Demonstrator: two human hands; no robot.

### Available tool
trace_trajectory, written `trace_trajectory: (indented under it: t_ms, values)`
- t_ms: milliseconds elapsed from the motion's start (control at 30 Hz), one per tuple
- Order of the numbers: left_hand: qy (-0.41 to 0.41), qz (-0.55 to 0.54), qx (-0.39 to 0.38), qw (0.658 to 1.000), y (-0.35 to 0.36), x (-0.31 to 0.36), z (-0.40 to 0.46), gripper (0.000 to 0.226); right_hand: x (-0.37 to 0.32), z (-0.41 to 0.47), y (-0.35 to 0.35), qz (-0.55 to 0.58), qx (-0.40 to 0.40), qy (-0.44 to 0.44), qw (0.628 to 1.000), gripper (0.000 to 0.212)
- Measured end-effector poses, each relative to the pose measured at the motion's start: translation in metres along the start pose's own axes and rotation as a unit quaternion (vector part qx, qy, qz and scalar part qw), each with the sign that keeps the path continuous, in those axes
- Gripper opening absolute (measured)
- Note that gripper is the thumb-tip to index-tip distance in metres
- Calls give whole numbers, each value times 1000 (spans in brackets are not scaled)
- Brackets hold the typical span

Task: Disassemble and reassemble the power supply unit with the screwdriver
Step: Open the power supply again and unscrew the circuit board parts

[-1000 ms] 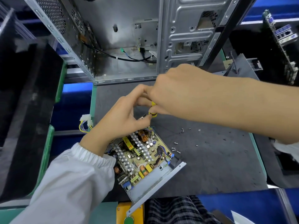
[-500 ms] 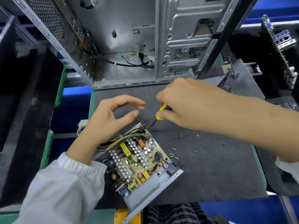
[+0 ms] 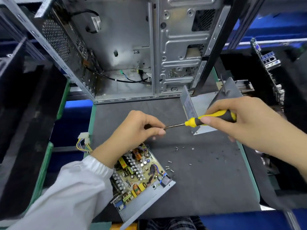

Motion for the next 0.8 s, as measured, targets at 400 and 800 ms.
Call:
trace_trajectory:
  t_ms: [400, 800]
  values:
    - [66, 109, -129, 983, 10, 6, 1, 36, 75, -62, 62, 308, 79, 243, 916, 17]
    - [34, 238, 110, 964, -31, -52, -116, 39, 59, -108, 171, -110, 17, 71, 991, 36]
Point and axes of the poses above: each hand's wrist, its own z-axis towards the middle knuckle, its own y-axis out of the palm, x = y × z, the point moved 3 cm from there along z, towards the middle knuckle, and after that the axes turned 5 degrees about x, right-handed, at the moved point
